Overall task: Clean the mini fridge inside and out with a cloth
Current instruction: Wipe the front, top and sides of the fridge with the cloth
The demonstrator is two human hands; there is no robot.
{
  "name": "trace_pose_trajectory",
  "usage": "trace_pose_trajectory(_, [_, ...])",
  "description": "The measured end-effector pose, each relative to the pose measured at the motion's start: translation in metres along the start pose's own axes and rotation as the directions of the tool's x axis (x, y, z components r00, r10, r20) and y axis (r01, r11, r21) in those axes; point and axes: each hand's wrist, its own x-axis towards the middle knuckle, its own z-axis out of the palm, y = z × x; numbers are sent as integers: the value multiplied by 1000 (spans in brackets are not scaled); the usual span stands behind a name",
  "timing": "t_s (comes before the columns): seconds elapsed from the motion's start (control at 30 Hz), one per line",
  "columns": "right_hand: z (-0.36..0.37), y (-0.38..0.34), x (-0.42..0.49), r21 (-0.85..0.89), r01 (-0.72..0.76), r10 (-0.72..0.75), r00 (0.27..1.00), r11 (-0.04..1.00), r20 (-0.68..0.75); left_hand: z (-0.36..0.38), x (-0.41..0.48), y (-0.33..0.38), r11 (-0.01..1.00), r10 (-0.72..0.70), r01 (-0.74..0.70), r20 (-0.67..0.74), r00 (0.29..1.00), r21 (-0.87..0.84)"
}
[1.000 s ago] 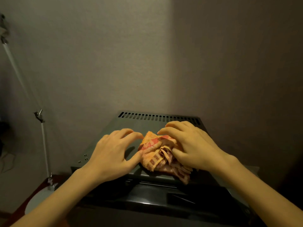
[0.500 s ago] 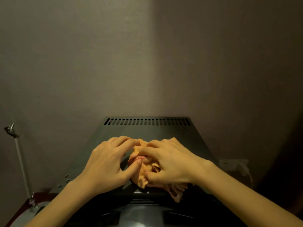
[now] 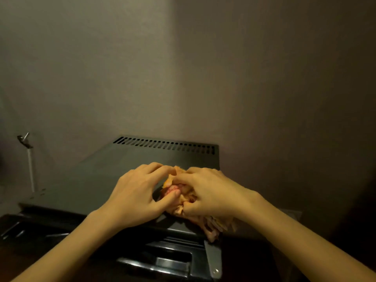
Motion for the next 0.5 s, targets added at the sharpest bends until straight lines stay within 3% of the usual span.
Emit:
trace_pose_trajectory(0.17, [-10,37,-50,56,17,-14,998,998,-66,19,2,52,1000,-3,2,-44,999,-2])
trace_pose_trajectory(0.4, [15,80,-106,71,-60,66,995,996,-79,42,25,90,995,-5,3,19,1000,99])
trace_pose_trajectory(0.5, [33,90,-119,157,-88,108,986,984,-125,47,39,95,992,-63,58,41,997,112])
